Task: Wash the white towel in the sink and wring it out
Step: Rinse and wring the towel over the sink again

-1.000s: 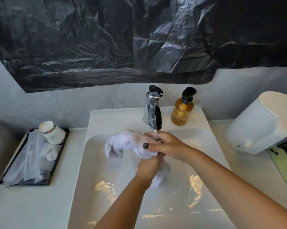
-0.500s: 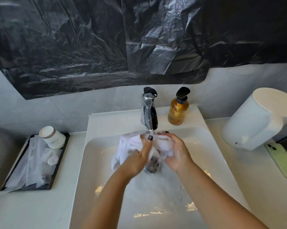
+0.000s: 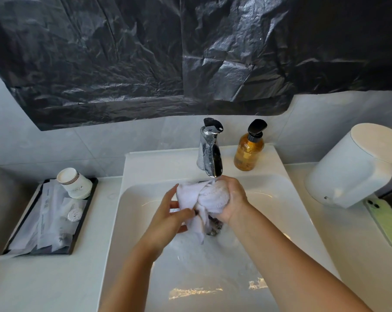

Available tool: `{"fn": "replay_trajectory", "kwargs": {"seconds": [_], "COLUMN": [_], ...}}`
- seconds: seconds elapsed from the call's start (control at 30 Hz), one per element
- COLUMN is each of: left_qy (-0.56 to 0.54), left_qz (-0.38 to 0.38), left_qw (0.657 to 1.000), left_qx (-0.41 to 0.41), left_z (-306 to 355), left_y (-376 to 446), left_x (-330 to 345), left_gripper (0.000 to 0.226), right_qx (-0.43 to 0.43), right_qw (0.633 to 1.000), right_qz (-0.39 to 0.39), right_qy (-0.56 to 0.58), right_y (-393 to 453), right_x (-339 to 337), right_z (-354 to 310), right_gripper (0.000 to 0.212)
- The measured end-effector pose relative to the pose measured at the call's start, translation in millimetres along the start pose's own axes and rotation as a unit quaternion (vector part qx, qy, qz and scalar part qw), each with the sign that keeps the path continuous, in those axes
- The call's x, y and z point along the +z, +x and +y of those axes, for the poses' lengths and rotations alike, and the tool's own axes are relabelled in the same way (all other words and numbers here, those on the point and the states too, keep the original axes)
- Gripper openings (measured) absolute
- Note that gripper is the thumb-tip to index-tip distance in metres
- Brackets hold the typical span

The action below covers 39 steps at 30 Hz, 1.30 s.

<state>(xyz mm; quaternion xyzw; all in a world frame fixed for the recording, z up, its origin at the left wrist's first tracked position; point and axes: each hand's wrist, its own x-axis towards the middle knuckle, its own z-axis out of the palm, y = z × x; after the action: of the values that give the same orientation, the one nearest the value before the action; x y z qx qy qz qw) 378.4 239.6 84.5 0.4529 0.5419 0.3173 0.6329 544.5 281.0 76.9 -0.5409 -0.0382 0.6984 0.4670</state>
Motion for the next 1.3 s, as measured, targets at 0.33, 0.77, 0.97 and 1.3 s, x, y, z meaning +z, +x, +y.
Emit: {"fn": "replay_trajectory", "kwargs": {"seconds": [0.33, 0.77, 0.97, 1.3], "left_qy": [0.075, 0.278, 0.109, 0.061], "left_qz": [0.16, 0.302, 0.207, -0.034], "left_qw": [0.979, 0.912, 0.96, 0.958], "left_qx": [0.097, 0.009, 0.153, 0.279], "left_z": [-5, -17, 12, 143], "left_y": [3, -16, -22, -67], "left_x": [-5, -70, -44, -18], "left_gripper": [0.023, 0.042, 0.04, 0.022], "right_qx": [-0.151, -0.224, -0.231, -0.229], "right_qw": [0.973, 0.676, 0.64, 0.787], "right_qz": [0.143, 0.205, 0.059, -0.185], "right_qy": [-0.099, -0.671, -0.73, -0.542], "right_y": [-10, -46, -53, -90], "right_x": [-19, -138, -108, -8], "right_z": [-25, -40, 14, 3], "right_gripper": [0.017, 0.035, 0.047, 0.025]}}
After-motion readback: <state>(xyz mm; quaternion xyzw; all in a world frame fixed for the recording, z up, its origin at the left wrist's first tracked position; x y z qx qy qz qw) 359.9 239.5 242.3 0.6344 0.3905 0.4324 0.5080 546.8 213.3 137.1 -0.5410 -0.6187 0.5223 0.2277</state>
